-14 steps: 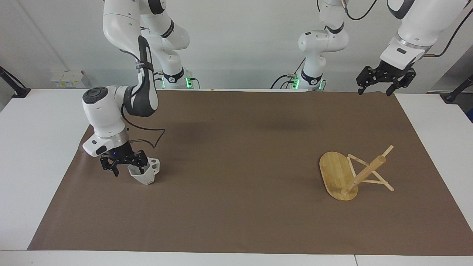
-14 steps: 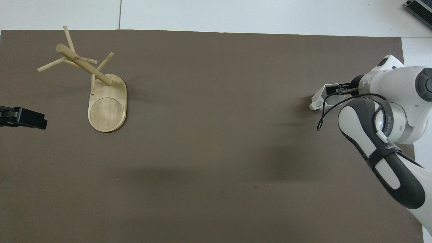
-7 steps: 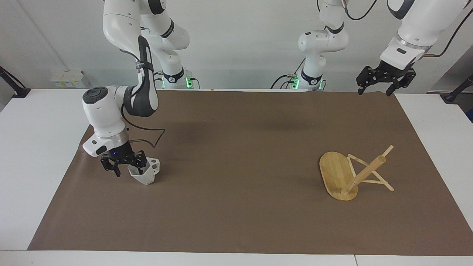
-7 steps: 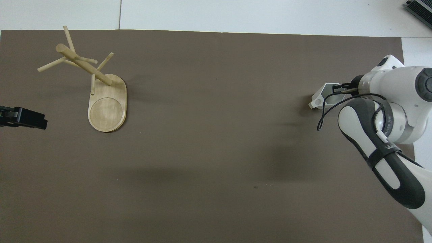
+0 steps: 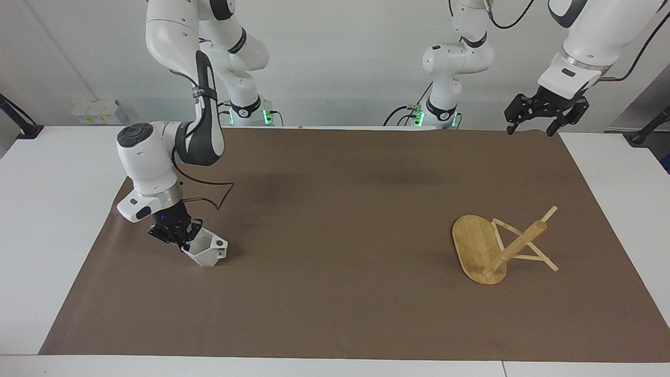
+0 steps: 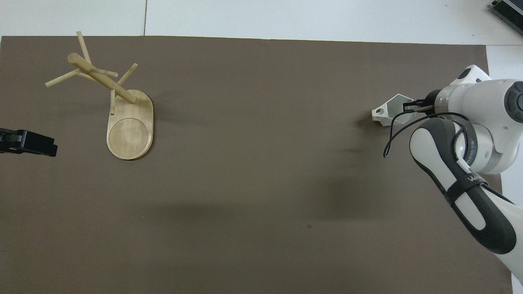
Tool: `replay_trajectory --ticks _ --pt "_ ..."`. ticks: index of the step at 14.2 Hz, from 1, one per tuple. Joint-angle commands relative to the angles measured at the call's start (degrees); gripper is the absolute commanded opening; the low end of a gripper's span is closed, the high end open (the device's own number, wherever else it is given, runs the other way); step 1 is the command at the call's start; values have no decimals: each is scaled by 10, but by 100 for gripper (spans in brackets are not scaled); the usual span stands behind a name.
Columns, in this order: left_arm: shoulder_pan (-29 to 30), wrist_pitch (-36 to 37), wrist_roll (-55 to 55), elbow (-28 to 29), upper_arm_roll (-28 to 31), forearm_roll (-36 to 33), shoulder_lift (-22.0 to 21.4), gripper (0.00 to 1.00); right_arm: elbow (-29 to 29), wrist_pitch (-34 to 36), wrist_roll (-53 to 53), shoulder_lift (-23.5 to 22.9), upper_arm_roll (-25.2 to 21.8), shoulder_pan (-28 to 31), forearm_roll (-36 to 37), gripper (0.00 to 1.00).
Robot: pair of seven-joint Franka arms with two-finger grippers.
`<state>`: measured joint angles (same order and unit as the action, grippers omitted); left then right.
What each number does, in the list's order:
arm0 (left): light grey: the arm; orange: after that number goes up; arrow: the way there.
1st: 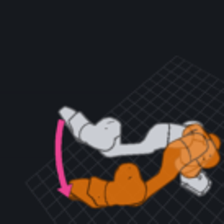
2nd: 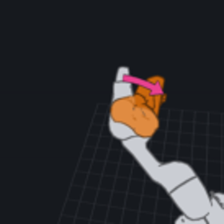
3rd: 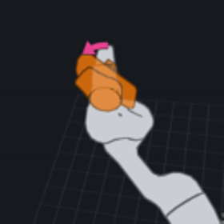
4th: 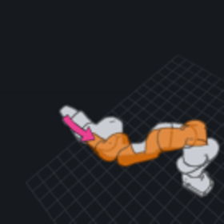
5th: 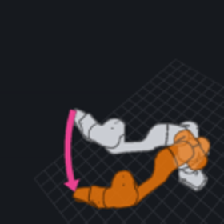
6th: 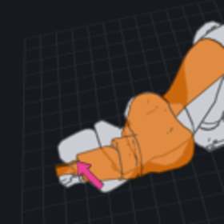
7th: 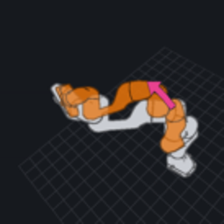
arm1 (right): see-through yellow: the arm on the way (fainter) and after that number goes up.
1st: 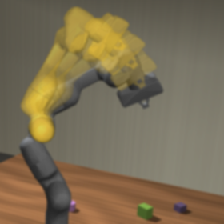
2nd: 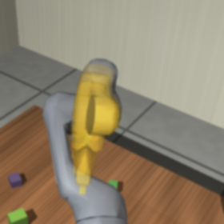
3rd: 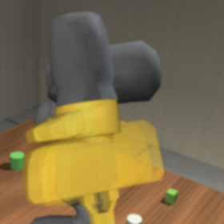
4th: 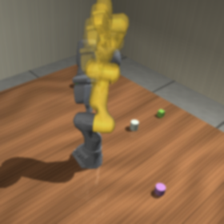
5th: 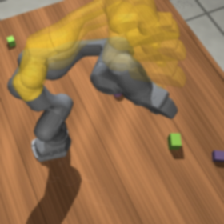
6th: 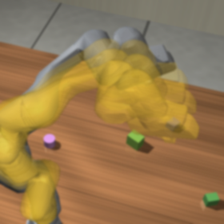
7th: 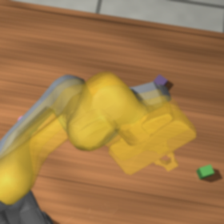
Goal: Hang cup on rack
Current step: 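Close the right gripper on the mug and lift it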
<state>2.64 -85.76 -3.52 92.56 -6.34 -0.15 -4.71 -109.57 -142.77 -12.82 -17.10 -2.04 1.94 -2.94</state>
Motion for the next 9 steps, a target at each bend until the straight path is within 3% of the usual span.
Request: replay_trajectory --ticks 1,9 --pt "-2 -13 -9 23 3 0 -18 100 -4 0 -2 1 4 6 3 0" --pt "-2 -13 -8 23 3 0 -18 100 70 119 -3 10 4 6 1 0"
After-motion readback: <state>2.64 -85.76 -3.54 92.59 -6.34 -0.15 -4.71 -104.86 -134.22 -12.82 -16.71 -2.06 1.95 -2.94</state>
